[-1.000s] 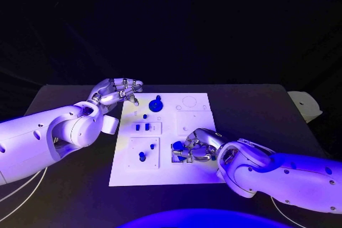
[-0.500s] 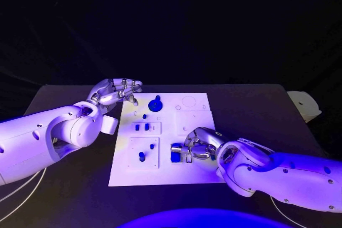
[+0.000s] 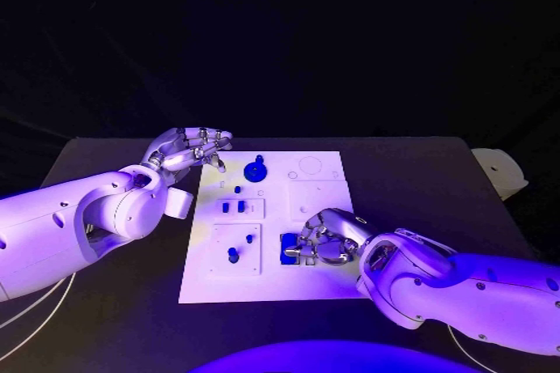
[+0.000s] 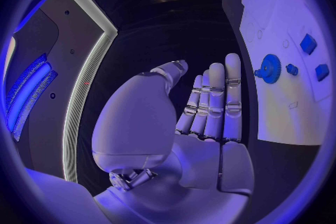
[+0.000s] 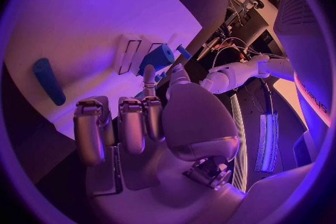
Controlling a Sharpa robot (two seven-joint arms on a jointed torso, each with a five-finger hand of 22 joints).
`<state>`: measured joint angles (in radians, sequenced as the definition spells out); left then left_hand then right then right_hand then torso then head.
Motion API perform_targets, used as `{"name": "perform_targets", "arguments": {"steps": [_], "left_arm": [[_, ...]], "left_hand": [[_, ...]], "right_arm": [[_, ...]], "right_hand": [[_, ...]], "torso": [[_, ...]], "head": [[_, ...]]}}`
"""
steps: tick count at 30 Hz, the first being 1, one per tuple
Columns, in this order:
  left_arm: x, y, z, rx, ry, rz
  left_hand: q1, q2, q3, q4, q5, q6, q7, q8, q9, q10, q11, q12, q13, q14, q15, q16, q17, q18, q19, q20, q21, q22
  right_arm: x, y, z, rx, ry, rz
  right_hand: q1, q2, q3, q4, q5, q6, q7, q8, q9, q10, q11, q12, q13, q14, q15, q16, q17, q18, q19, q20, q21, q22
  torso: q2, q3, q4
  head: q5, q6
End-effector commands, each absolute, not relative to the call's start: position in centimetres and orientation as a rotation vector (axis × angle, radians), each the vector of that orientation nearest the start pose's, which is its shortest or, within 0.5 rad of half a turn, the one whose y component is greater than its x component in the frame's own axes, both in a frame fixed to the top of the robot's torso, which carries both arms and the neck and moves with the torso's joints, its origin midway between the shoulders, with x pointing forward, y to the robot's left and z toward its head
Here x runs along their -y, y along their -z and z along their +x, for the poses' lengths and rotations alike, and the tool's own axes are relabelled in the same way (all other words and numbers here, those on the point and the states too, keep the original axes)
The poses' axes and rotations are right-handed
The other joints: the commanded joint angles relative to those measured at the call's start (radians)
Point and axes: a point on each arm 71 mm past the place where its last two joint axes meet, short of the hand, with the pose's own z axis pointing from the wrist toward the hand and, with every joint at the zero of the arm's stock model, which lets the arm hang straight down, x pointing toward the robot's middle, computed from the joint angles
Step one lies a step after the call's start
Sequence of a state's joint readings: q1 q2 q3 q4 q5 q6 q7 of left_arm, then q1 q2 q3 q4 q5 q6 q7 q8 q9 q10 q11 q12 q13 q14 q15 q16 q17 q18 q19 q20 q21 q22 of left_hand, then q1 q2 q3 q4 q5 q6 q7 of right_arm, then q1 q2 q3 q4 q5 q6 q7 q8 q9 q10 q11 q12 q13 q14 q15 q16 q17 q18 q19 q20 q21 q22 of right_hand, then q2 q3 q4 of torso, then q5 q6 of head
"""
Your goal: Assemble the parts on the task board
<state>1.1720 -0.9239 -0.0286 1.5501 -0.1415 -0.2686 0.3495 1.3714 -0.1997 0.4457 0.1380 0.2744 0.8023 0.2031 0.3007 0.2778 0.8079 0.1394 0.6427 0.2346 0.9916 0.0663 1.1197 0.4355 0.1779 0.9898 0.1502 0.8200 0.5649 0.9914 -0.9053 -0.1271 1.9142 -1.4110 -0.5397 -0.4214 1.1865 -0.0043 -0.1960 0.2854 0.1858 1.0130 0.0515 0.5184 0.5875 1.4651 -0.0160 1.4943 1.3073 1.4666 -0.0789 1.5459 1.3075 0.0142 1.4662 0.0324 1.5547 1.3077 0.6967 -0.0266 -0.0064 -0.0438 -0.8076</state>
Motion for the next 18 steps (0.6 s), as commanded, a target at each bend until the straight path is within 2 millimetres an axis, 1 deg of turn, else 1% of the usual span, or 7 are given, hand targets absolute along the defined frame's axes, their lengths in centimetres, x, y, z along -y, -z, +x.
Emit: {"name": "perform_targets", "arguments": {"steps": [1,4,8,15,16,17,18], "left_arm": [[-23.53,18.43,47.81,-1.501,1.497,-1.004],[-23.48,18.44,47.82,-1.501,1.498,-1.004],[-23.38,18.44,47.83,-1.502,1.5,-1.003],[-23.37,18.44,47.84,-1.502,1.5,-1.003],[-23.37,18.45,47.84,-1.502,1.5,-1.003],[-23.37,18.45,47.85,-1.502,1.5,-1.003],[-23.38,18.45,47.85,-1.502,1.5,-1.003]], "left_hand": [[0.009,-0.001,0.002,-0.007,0.001,-0.006,0.001,0.006,-0.002,-0.007,-0.001,0.005,0.001,-0.008,-0.002,0.005,-0.001,0.006,0.007,0.002,-0.007,-0.001],[0.009,-0.001,0.002,-0.007,0.001,-0.006,0.001,0.006,-0.002,-0.007,-0.001,0.005,0.001,-0.008,-0.002,0.005,-0.001,0.006,0.007,0.002,-0.007,-0.001],[0.009,-0.001,0.002,-0.007,0.001,-0.006,0.001,0.006,-0.002,-0.007,-0.001,0.005,0.001,-0.008,-0.002,0.005,-0.001,0.006,0.007,0.002,-0.007,-0.001],[0.011,0.0,0.002,-0.008,0.001,-0.006,0.001,0.006,-0.002,-0.008,-0.001,0.006,0.001,-0.009,-0.002,0.005,-0.001,0.006,0.007,0.002,-0.007,-0.001],[0.011,0.0,0.002,-0.008,0.001,-0.006,0.001,0.006,-0.002,-0.008,-0.001,0.006,0.001,-0.009,-0.002,0.005,-0.001,0.006,0.007,0.002,-0.007,-0.001],[0.011,0.0,0.002,-0.008,0.001,-0.006,0.001,0.006,-0.002,-0.008,-0.001,0.006,0.001,-0.009,-0.002,0.005,-0.001,0.006,0.007,0.002,-0.007,-0.001],[0.011,0.0,0.002,-0.008,0.001,-0.006,0.001,0.006,-0.002,-0.008,-0.001,0.006,0.001,-0.009,-0.002,0.005,-0.001,0.006,0.007,0.002,-0.007,-0.001]], "right_arm": [[14.11,25.14,34.74,-1.847,-0.806,0.114],[14.18,25.29,34.81,-1.854,-0.798,0.112],[14.27,25.49,34.96,-1.864,-0.785,0.11],[14.04,25.88,35.22,-1.885,-0.763,0.082],[13.98,25.9,35.24,-1.885,-0.76,0.075],[13.94,25.9,35.27,-1.882,-0.756,0.071],[13.93,25.87,35.32,-1.873,-0.75,0.067]], "right_hand": [[0.021,0.003,-0.007,-0.001,0.003,-0.006,-0.004,0.004,-0.002,0.06,-0.006,0.006,0.207,0.093,-0.004,0.005,0.204,-0.011,0.101,-0.006,0.003,0.259],[0.036,0.005,-0.008,-0.001,0.004,-0.006,-0.004,0.004,-0.003,0.059,-0.007,0.005,0.206,0.093,-0.005,0.005,0.203,-0.011,0.101,-0.006,0.002,0.259],[0.043,0.01,-0.008,0.001,0.006,-0.006,-0.004,0.004,-0.004,0.06,-0.007,0.005,0.207,0.093,-0.005,0.005,0.204,-0.012,0.101,-0.007,0.004,0.26],[0.085,0.023,-0.009,-0.002,0.006,-0.003,-0.006,0.004,-0.007,0.064,-0.008,0.011,0.212,0.093,-0.006,0.005,0.204,-0.012,0.101,-0.008,0.005,0.26],[0.121,0.022,-0.005,-0.013,-0.019,-0.003,-0.008,0.003,-0.009,0.065,-0.01,0.013,0.214,0.093,-0.008,0.005,0.204,-0.012,0.102,-0.009,0.006,0.26],[0.166,0.025,0.006,-0.019,-0.104,0.0,-0.009,0.002,-0.012,0.066,-0.011,0.015,0.215,0.093,-0.009,0.005,0.204,-0.012,0.101,-0.011,0.006,0.26],[0.194,0.027,0.016,-0.023,-0.128,0.001,-0.011,0.001,-0.014,0.069,-0.013,0.018,0.218,0.093,-0.01,0.005,0.204,-0.013,0.102,-0.011,0.008,0.261]], "torso": [[0.0,0.0001,-0.0018],[-0.001,0.0,-0.0019],[-0.001,-0.0006,0.0009],[0.0,-0.0001,0.0014],[0.0,0.0002,0.0017],[0.0,0.0003,0.0014],[0.0,0.0002,0.0009]], "head": [[0.001,0.0],[-0.001,0.002],[-0.003,0.001],[0.0,0.0],[0.0,0.0],[0.0,-0.001],[0.001,0.0]]}}
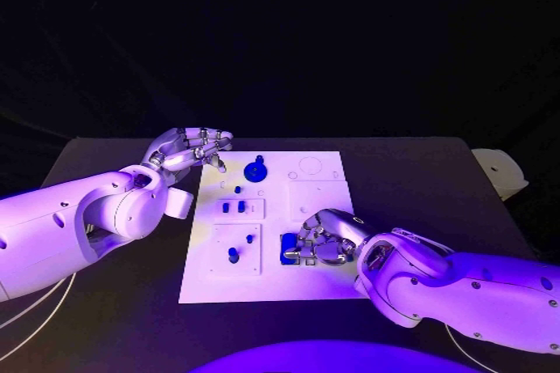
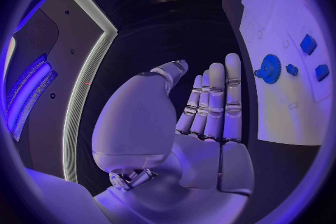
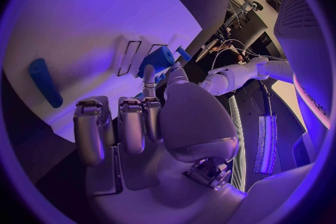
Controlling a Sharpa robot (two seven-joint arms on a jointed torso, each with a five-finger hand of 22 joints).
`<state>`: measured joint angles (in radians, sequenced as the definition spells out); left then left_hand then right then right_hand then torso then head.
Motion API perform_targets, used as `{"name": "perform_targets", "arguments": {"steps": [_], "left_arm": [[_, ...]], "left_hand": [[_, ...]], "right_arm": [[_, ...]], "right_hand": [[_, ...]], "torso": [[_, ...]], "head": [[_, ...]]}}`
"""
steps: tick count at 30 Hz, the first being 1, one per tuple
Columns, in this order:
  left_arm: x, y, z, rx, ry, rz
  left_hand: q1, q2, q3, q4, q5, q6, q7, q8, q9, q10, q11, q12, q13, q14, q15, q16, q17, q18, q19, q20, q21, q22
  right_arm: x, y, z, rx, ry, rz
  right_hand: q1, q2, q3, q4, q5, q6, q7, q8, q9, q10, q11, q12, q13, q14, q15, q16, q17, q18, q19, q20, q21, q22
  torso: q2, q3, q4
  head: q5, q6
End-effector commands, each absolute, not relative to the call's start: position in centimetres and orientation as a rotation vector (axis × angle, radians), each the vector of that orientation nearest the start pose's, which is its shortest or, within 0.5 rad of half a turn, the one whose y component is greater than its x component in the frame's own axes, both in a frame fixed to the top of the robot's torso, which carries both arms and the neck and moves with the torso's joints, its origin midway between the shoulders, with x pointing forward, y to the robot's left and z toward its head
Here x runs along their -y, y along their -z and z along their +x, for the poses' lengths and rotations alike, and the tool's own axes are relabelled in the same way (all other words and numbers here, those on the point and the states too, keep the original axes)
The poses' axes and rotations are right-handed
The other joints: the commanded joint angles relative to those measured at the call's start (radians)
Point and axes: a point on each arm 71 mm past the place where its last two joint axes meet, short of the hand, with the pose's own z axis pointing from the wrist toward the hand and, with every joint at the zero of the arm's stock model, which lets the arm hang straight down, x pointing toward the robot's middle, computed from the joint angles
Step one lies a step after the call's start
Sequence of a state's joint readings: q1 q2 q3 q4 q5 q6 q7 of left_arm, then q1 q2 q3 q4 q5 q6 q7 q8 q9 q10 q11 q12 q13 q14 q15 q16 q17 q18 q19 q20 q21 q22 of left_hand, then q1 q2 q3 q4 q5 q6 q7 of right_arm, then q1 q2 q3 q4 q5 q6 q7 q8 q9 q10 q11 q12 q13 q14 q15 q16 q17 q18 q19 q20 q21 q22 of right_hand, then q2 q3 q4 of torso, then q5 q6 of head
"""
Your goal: Assemble the parts on the task board
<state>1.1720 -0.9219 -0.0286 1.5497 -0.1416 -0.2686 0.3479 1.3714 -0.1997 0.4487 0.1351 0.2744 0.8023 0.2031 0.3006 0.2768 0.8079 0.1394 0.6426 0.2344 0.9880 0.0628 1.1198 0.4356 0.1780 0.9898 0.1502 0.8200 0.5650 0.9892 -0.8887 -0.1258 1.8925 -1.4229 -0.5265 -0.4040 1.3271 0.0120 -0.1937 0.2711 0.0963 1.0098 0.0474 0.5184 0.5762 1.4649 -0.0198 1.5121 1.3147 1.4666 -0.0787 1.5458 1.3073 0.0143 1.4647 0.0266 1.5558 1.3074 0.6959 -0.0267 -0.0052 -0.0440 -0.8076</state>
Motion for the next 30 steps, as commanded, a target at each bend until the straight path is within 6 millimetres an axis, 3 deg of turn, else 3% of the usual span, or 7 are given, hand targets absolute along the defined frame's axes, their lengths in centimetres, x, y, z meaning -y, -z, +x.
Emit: {"name": "perform_targets", "arguments": {"steps": [1,9,16,23,25,30], "left_arm": [[-23.4,18.4,47.8,-1.502,1.5,-1.003],[-23.4,18.4,47.8,-1.502,1.499,-1.003],[-23.5,18.5,47.8,-1.503,1.497,-1.004],[-23.5,18.5,47.8,-1.503,1.497,-1.005],[-23.5,18.5,47.8,-1.503,1.497,-1.005],[-23.6,18.5,47.8,-1.503,1.496,-1.005]], "left_hand": [[0.011,0.0,-0.001,-0.005,0.001,-0.006,0.001,0.006,-0.001,-0.008,-0.001,0.006,0.002,-0.005,0.002,0.005,-0.001,0.006,0.007,0.002,-0.007,-0.002],[0.011,0.0,-0.001,-0.005,0.001,-0.006,0.001,0.006,-0.001,-0.008,-0.001,0.006,0.002,-0.005,0.002,0.005,-0.001,0.006,0.007,0.002,-0.007,-0.002],[0.011,0.0,-0.001,-0.005,0.001,-0.006,0.001,0.006,-0.001,-0.008,-0.001,0.006,0.002,-0.005,0.002,0.005,-0.001,0.006,0.007,0.002,-0.007,-0.002],[0.011,0.0,-0.001,-0.005,0.001,-0.006,0.001,0.006,-0.001,-0.008,-0.001,0.006,0.002,-0.005,0.002,0.005,-0.001,0.006,0.007,0.002,-0.007,-0.002],[0.011,0.0,-0.001,-0.005,0.001,-0.006,0.001,0.006,-0.001,-0.008,-0.001,0.006,0.002,-0.005,0.002,0.005,-0.001,0.006,0.007,0.002,-0.007,-0.002],[0.011,0.0,-0.001,-0.005,0.001,-0.006,0.001,0.006,-0.001,-0.008,-0.001,0.006,0.002,-0.005,0.002,0.005,-0.001,0.006,0.007,0.002,-0.007,-0.002]], "right_arm": [[13.9,25.9,35.3,-1.868,-0.746,0.066],[14.3,25.7,35.5,-1.839,-0.73,0.065],[14.4,25.6,35.3,-1.836,-0.746,0.066],[14.5,25.5,35.2,-1.836,-0.76,0.078],[15.0,25.4,35.2,-1.817,-0.766,0.097],[17.0,24.8,35.1,-1.777,-0.761,0.153]], "right_hand": [[0.071,0.012,0.019,-0.011,-0.04,0.006,-0.008,0.001,-0.004,0.071,-0.01,0.004,0.214,0.093,-0.011,0.005,0.205,-0.013,0.104,-0.006,0.009,0.262],[0.128,0.012,0.032,-0.016,-0.033,0.013,-0.013,-0.002,-0.012,0.077,-0.014,0.012,0.22,0.093,-0.014,0.006,0.207,-0.014,0.105,-0.009,0.012,0.262],[0.126,0.007,0.029,-0.011,-0.029,0.014,-0.011,-0.003,-0.014,0.077,-0.013,0.012,0.22,0.093,-0.014,0.006,0.207,-0.014,0.106,-0.009,0.013,0.263],[0.103,-0.007,0.016,0.017,-0.029,0.017,-0.007,-0.004,-0.018,0.074,-0.01,0.007,0.217,0.093,-0.011,0.005,0.205,-0.013,0.104,-0.008,0.009,0.262],[0.091,-0.011,0.012,0.02,-0.031,0.011,-0.003,-0.007,-0.02,0.062,-0.007,-0.011,0.204,0.093,-0.009,0.004,0.203,-0.012,0.103,-0.007,0.004,0.26],[0.081,-0.01,0.02,0.018,-0.009,-0.051,0.026,-0.053,-0.043,0.031,0.017,-0.057,0.171,0.09,0.009,0.0,0.192,-0.008,0.096,0.007,-0.018,0.255]], "torso": [[0.001,0.0004,-0.0001],[0.001,0.0005,-0.0018],[0.001,0.0004,-0.0013],[0.001,-0.0004,-0.0017],[0.001,-0.0004,-0.0011],[0.0,-0.0007,-0.002]], "head": [[0.001,-0.001],[0.002,-0.003],[0.002,-0.002],[0.001,-0.003],[0.0,-0.003],[-0.003,-0.002]]}}
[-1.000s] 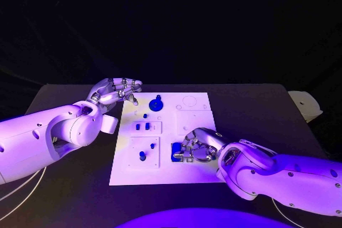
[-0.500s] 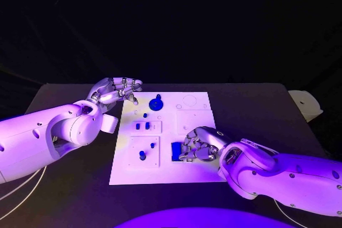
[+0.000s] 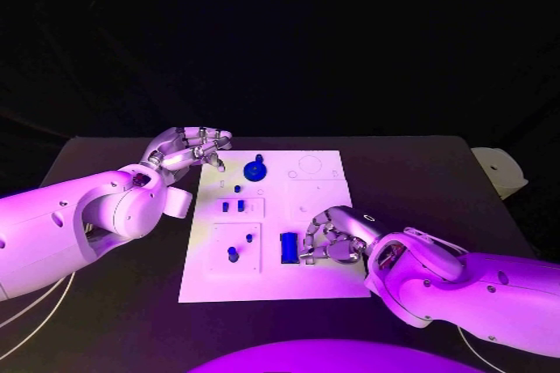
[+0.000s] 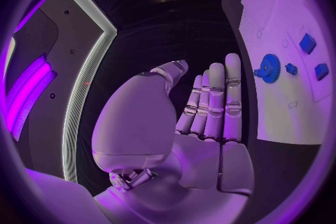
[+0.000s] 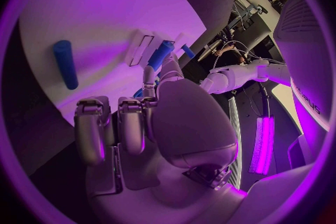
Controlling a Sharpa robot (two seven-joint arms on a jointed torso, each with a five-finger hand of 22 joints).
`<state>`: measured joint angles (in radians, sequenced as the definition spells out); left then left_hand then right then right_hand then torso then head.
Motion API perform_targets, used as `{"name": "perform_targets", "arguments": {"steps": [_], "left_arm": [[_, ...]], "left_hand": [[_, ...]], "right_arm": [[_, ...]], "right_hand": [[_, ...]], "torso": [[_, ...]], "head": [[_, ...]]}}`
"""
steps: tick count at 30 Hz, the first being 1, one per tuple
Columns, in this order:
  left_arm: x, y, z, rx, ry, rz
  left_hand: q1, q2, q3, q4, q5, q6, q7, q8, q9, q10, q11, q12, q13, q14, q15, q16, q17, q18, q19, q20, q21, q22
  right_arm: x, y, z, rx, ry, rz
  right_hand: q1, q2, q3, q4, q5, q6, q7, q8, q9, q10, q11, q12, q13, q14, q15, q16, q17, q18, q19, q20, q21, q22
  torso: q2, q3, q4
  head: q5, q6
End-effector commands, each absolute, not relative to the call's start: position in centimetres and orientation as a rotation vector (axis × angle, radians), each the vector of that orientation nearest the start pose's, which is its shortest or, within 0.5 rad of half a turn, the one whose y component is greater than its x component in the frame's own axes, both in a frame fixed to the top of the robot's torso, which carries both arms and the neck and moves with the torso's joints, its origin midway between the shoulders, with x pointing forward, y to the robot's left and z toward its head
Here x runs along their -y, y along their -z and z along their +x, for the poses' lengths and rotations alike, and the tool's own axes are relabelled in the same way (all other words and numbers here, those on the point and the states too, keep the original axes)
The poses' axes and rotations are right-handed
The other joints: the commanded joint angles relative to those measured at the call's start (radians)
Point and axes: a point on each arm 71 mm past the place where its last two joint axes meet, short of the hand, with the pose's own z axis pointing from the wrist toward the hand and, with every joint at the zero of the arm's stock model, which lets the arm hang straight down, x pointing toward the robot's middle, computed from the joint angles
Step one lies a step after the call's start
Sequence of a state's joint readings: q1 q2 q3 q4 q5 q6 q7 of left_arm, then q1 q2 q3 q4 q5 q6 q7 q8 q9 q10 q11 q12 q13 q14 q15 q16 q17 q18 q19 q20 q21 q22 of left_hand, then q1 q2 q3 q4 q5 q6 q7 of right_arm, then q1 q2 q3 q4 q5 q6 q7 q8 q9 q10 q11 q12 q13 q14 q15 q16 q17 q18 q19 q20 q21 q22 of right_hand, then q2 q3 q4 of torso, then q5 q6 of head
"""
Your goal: Assemble the parts on the task board
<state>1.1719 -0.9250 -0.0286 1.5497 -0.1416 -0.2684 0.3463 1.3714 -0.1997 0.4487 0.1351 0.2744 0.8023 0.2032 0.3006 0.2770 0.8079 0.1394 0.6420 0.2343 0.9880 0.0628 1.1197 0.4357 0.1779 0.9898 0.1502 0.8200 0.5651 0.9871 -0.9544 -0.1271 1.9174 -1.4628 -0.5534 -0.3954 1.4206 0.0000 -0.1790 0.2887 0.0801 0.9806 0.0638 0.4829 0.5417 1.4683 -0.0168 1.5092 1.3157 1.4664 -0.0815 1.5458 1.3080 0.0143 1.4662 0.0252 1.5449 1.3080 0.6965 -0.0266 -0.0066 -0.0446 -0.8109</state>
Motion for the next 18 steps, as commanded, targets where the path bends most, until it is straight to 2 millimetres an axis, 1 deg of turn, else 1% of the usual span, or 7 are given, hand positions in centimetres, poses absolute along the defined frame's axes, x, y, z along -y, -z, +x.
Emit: {"name": "perform_targets", "arguments": {"steps": [1,5,6,9,10,13,18], "left_arm": [[-23.6,18.5,47.8,-1.503,1.496,-1.005],[-23.6,18.5,47.8,-1.503,1.497,-1.004],[-23.6,18.5,47.8,-1.503,1.498,-1.004],[-23.5,18.5,47.8,-1.504,1.501,-1.003],[-23.5,18.5,47.8,-1.504,1.501,-1.003],[-23.5,18.5,47.8,-1.505,1.502,-1.003],[-23.3,18.5,47.9,-1.507,1.506,-1.001]], "left_hand": [[0.011,0.0,-0.001,-0.005,0.001,-0.006,0.001,0.006,-0.001,-0.008,-0.001,0.006,0.002,-0.005,0.002,0.005,-0.001,0.006,0.007,0.002,-0.007,-0.002],[0.011,0.0,-0.001,-0.005,0.001,-0.006,0.001,0.006,-0.001,-0.008,-0.001,0.006,0.002,-0.005,0.002,0.005,-0.001,0.006,0.007,0.002,-0.007,-0.002],[0.011,0.0,-0.001,-0.005,0.001,-0.006,0.001,0.006,-0.001,-0.008,-0.001,0.006,0.002,-0.005,0.002,0.005,-0.001,0.006,0.007,0.002,-0.007,-0.002],[0.013,-0.001,0.0,-0.005,0.001,-0.007,0.002,0.008,-0.002,-0.012,0.0,0.01,0.002,-0.007,0.002,0.006,-0.002,0.006,0.008,0.002,-0.007,-0.002],[0.013,-0.001,0.0,-0.005,0.001,-0.007,0.002,0.008,-0.002,-0.012,0.0,0.01,0.002,-0.007,0.002,0.006,-0.002,0.006,0.008,0.002,-0.007,-0.002],[0.013,-0.001,0.0,-0.005,0.001,-0.007,0.002,0.008,-0.002,-0.012,0.0,0.01,0.002,-0.007,0.002,0.006,-0.002,0.006,0.008,0.002,-0.007,-0.002],[0.013,-0.001,0.0,-0.005,0.001,-0.007,0.002,0.008,-0.002,-0.012,0.0,0.01,0.002,-0.007,0.002,0.006,-0.002,0.006,0.008,0.002,-0.007,-0.002]], "right_arm": [[17.7,24.6,35.2,-1.774,-0.75,0.16],[19.9,24.5,35.3,-1.799,-0.687,0.153],[20.7,24.5,35.3,-1.813,-0.659,0.145],[22.2,24.6,35.2,-1.831,-0.606,0.129],[22.7,24.6,35.2,-1.834,-0.586,0.123],[23.7,24.7,35.0,-1.832,-0.543,0.106],[24.2,25.2,34.6,-1.841,-0.505,0.096]], "right_hand": [[-0.013,0.002,0.006,0.0,0.008,-0.024,0.012,-0.021,-0.01,0.026,0.016,-0.058,0.168,0.091,0.014,0.0,0.191,-0.008,0.095,0.009,-0.007,0.254],[-0.028,0.01,0.007,0.003,0.023,-0.03,0.02,-0.037,-0.019,0.019,0.024,-0.067,0.161,0.091,0.022,0.0,0.191,-0.008,0.095,0.017,-0.007,0.254],[-0.062,0.023,0.003,0.004,0.021,-0.009,0.017,-0.032,-0.017,0.03,0.024,-0.051,0.172,0.09,0.023,0.0,0.19,-0.008,0.095,0.021,-0.006,0.254],[-0.066,0.023,0.002,0.002,0.021,-0.005,0.015,-0.03,-0.016,0.028,0.022,-0.055,0.169,0.09,0.022,-0.001,0.187,-0.008,0.095,0.021,-0.006,0.254],[-0.065,0.022,0.002,0.001,0.024,-0.015,0.017,-0.039,-0.019,0.026,0.023,-0.059,0.167,0.09,0.022,-0.001,0.188,-0.008,0.095,0.021,-0.006,0.254],[-0.065,0.023,0.003,0.001,0.025,-0.019,0.019,-0.044,-0.02,0.025,0.024,-0.059,0.166,0.09,0.022,-0.001,0.188,-0.008,0.095,0.021,-0.005,0.255],[-0.08,0.026,0.0,0.004,0.031,-0.008,0.017,-0.044,-0.02,0.025,0.023,-0.06,0.166,0.09,0.023,-0.001,0.188,-0.008,0.096,0.022,-0.003,0.255]], "torso": [[-0.001,-0.0008,-0.0009],[-0.001,-0.001,-0.0037],[-0.001,-0.0007,-0.0043],[0.0,0.0006,-0.0058],[0.0,0.0008,-0.0067],[-0.001,0.0012,-0.0093],[-0.001,0.0035,-0.0148]], "head": [[-0.004,0.001],[-0.009,0.004],[-0.011,0.005],[-0.014,0.006],[-0.016,0.006],[-0.02,0.007],[-0.018,0.009]]}}
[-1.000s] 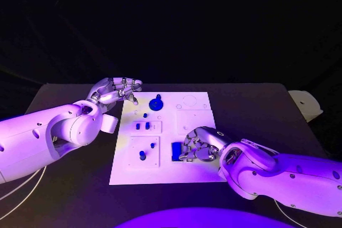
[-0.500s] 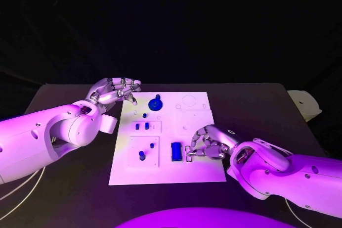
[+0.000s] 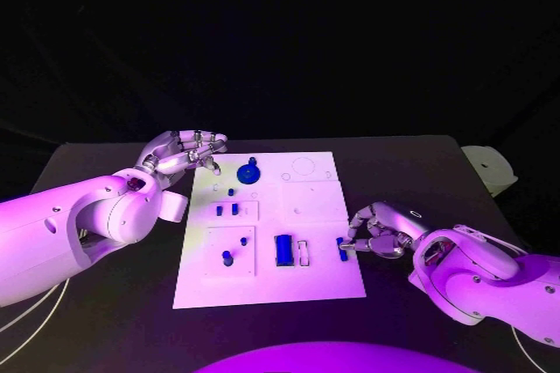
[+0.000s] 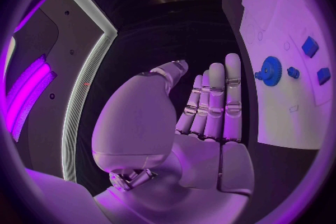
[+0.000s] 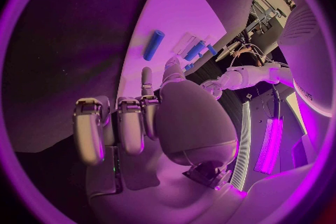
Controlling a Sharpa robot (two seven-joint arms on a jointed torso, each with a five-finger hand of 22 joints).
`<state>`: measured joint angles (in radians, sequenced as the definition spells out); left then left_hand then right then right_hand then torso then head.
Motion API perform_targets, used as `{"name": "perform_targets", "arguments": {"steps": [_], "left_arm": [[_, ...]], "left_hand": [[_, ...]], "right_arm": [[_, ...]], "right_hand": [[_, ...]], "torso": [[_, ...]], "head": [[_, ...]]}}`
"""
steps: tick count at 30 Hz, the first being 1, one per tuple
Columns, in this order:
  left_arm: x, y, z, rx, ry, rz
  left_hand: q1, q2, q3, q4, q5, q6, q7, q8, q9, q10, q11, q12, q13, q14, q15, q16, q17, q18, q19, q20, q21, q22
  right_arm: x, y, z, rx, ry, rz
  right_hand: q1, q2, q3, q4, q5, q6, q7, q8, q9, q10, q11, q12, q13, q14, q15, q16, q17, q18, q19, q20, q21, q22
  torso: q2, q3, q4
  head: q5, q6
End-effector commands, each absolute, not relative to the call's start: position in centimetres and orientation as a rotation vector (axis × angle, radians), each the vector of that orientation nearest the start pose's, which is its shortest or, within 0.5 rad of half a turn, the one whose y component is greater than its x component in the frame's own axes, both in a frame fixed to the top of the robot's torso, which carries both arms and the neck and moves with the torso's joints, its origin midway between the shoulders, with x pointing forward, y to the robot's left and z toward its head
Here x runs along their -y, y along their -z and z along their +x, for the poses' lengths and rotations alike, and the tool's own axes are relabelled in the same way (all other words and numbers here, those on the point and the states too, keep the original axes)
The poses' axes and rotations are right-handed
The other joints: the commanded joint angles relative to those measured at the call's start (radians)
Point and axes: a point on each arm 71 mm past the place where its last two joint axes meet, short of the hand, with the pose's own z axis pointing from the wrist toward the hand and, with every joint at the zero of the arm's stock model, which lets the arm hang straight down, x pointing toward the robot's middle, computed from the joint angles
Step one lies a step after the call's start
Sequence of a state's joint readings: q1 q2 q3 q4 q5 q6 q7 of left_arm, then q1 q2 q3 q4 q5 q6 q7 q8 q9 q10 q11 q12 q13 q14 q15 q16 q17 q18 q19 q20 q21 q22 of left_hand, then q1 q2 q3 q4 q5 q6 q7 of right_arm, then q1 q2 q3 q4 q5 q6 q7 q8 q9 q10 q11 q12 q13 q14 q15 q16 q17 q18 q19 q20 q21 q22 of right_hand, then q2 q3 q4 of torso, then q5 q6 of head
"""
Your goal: Assemble the parts on the task board
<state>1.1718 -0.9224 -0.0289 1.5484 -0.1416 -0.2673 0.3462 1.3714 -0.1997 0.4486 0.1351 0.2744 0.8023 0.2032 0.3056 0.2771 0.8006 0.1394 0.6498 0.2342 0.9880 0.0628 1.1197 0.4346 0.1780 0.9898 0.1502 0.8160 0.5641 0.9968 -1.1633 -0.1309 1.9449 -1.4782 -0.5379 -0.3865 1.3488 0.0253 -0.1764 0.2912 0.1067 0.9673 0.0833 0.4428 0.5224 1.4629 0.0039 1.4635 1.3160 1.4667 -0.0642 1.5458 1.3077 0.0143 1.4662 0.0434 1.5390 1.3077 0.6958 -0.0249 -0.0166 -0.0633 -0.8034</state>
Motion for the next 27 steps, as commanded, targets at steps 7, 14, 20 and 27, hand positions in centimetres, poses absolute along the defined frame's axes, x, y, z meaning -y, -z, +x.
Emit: {"name": "perform_targets", "arguments": {"steps": [7,14,20,27], "left_arm": [[-23.3,18.6,47.9,-1.509,1.507,-1.002],[-23.4,18.6,47.8,-1.509,1.505,-1.003],[-23.4,18.6,47.8,-1.509,1.505,-1.004],[-23.4,18.6,47.8,-1.51,1.505,-1.004]], "left_hand": [[0.013,-0.001,0.0,-0.005,0.001,-0.007,0.002,0.003,-0.002,-0.004,0.0,0.002,0.002,-0.007,0.002,0.006,-0.001,0.006,0.008,0.002,-0.003,-0.001],[0.013,-0.001,0.0,-0.005,0.001,-0.007,0.002,0.003,-0.002,-0.004,0.0,0.002,0.002,-0.007,0.002,0.006,-0.001,0.006,0.008,0.002,-0.003,-0.001],[0.012,-0.001,0.0,-0.004,0.001,-0.008,0.002,0.003,-0.002,-0.005,0.001,0.004,0.002,-0.007,0.003,0.007,-0.001,0.006,0.008,0.002,-0.004,-0.001],[0.012,-0.001,0.0,-0.004,0.001,-0.008,0.002,0.004,-0.002,-0.005,0.001,0.005,0.002,-0.007,0.003,0.007,-0.001,0.006,0.008,0.003,-0.004,-0.001]], "right_arm": [[23.8,26.4,34.3,-1.873,-0.479,0.099],[23.4,27.1,34.3,-1.887,-0.457,0.095],[23.1,27.5,34.5,-1.895,-0.446,0.075],[22.3,28.0,34.6,-1.916,-0.413,-0.014]], "right_hand": [[-0.022,0.004,-0.004,0.002,0.011,0.015,-0.005,-0.003,0.0,0.03,0.001,-0.016,0.164,0.089,0.004,-0.002,0.186,-0.008,0.095,0.004,-0.001,0.254],[-0.024,0.005,-0.004,0.001,0.012,0.015,-0.005,-0.003,0.0,0.029,0.0,-0.017,0.163,0.089,0.004,-0.002,0.185,-0.008,0.095,0.004,-0.001,0.254],[-0.008,0.008,0.004,-0.004,0.017,0.017,-0.008,-0.005,0.0,0.03,-0.003,-0.017,0.163,0.089,0.002,-0.002,0.186,-0.008,0.095,0.002,-0.001,0.254],[0.112,0.036,0.073,-0.027,-0.038,0.021,-0.017,-0.022,-0.007,0.028,-0.011,-0.02,0.162,0.088,-0.007,-0.004,0.184,-0.007,0.094,-0.006,-0.004,0.253]], "torso": [[-0.001,0.0011,-0.0004],[0.0,-0.0003,-0.0018],[0.001,0.0012,-0.003],[0.0,0.0008,-0.0017]], "head": [[0.0,-0.001],[0.001,-0.002],[0.004,-0.003],[0.005,-0.008]]}}
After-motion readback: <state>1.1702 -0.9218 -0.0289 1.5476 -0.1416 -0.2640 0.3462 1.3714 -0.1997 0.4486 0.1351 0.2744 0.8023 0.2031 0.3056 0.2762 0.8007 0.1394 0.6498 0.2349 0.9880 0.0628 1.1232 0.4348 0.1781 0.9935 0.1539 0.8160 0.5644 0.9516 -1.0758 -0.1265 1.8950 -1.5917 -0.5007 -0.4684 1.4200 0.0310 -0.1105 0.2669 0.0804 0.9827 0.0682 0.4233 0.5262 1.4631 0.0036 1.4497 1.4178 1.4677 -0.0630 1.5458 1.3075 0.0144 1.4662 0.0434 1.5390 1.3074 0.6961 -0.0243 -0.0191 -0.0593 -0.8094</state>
